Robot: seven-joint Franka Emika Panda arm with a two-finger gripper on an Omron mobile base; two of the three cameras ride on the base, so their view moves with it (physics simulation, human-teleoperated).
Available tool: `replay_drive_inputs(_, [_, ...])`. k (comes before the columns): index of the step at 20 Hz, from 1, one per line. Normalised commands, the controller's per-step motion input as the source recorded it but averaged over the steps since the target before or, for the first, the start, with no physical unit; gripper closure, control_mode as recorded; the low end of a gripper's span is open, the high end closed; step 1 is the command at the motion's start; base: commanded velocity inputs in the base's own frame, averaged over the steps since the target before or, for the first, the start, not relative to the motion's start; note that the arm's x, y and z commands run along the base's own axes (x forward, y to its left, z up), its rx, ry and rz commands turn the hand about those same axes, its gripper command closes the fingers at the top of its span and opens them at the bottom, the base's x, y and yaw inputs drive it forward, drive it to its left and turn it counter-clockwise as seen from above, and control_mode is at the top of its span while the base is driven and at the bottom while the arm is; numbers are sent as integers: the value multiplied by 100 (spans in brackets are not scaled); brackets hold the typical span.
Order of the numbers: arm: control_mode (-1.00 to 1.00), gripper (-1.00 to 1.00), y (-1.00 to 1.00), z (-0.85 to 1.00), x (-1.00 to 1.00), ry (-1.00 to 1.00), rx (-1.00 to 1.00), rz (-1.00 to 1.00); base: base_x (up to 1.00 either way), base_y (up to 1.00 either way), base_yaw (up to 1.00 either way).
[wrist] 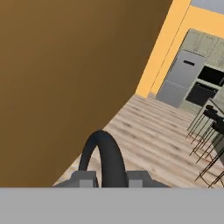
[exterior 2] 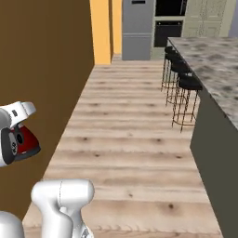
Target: The kettle is done boiling. Turn off the stove, then wait for 300 timesteps before moving the kettle to the dining table.
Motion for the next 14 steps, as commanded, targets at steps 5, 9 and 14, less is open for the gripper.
replay_drive_inputs(5, [100,100,0,0,0,0,0,0,82,65,-44])
replay_drive_inputs(9, [100,100,0,0,0,0,0,0,80,63,-46])
replay_drive_inputs(14, [100,100,0,0,0,0,0,0,75,61,-48])
